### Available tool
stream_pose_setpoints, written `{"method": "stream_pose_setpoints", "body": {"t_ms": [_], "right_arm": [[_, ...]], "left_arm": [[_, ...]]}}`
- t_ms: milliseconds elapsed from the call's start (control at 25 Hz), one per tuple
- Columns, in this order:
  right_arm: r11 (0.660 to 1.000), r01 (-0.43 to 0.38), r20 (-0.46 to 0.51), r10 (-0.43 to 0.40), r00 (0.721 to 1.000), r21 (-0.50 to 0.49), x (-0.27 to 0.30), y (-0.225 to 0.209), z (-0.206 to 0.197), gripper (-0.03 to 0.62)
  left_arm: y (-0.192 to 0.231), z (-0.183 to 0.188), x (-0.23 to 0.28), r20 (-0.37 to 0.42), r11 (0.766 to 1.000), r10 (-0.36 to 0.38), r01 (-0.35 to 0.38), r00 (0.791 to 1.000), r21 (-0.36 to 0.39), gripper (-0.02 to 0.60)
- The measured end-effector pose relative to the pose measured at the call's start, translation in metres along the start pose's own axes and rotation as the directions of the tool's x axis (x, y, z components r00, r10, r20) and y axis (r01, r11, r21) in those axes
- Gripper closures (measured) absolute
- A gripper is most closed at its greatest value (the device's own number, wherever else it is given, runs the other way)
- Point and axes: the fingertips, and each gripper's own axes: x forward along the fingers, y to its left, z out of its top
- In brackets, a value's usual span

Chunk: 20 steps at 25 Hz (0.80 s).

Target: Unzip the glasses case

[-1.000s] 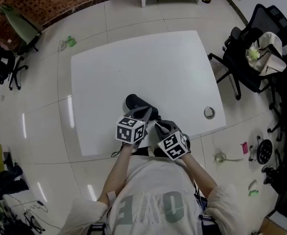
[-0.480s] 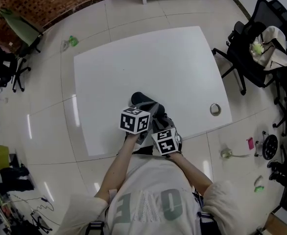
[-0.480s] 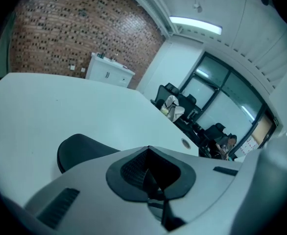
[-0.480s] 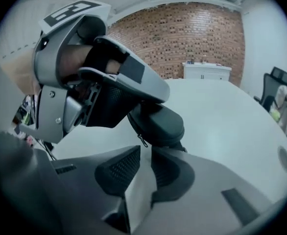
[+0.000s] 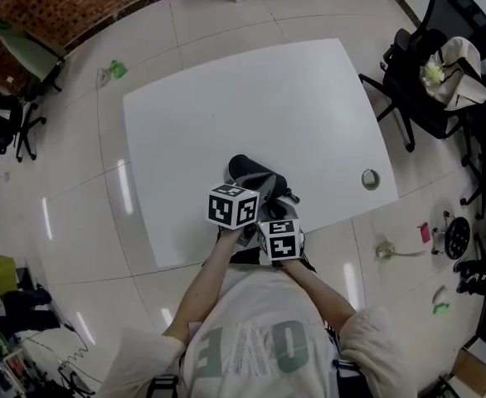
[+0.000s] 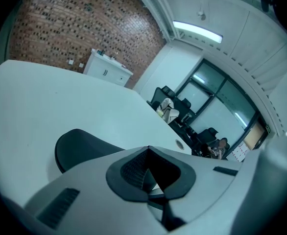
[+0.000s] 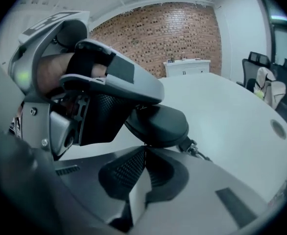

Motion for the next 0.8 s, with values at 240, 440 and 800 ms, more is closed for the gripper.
{"method": "stream_pose_setpoints", "body": {"t_ms": [240,440,800], "right_arm": [[1.0,0.002,0.012,-0.003,1.0,0.001,-0.004,-0.001,0.001,0.594],[0.994,0.05,-0.009,-0.051,0.999,-0.101,-0.012,-0.017,-0.004,0.594],[0.961,0.082,-0.037,-0.095,0.995,-0.265,-0.019,-0.059,0.009,0.594]], "left_arm": [[-0.001,-0.001,-0.002,-0.007,0.998,-0.015,0.015,1.0,0.056,0.578],[-0.002,-0.003,-0.001,-0.018,0.995,-0.024,0.026,1.0,0.101,0.578],[-0.004,-0.005,0.0,-0.005,0.993,-0.015,0.015,1.0,0.116,0.578]]}}
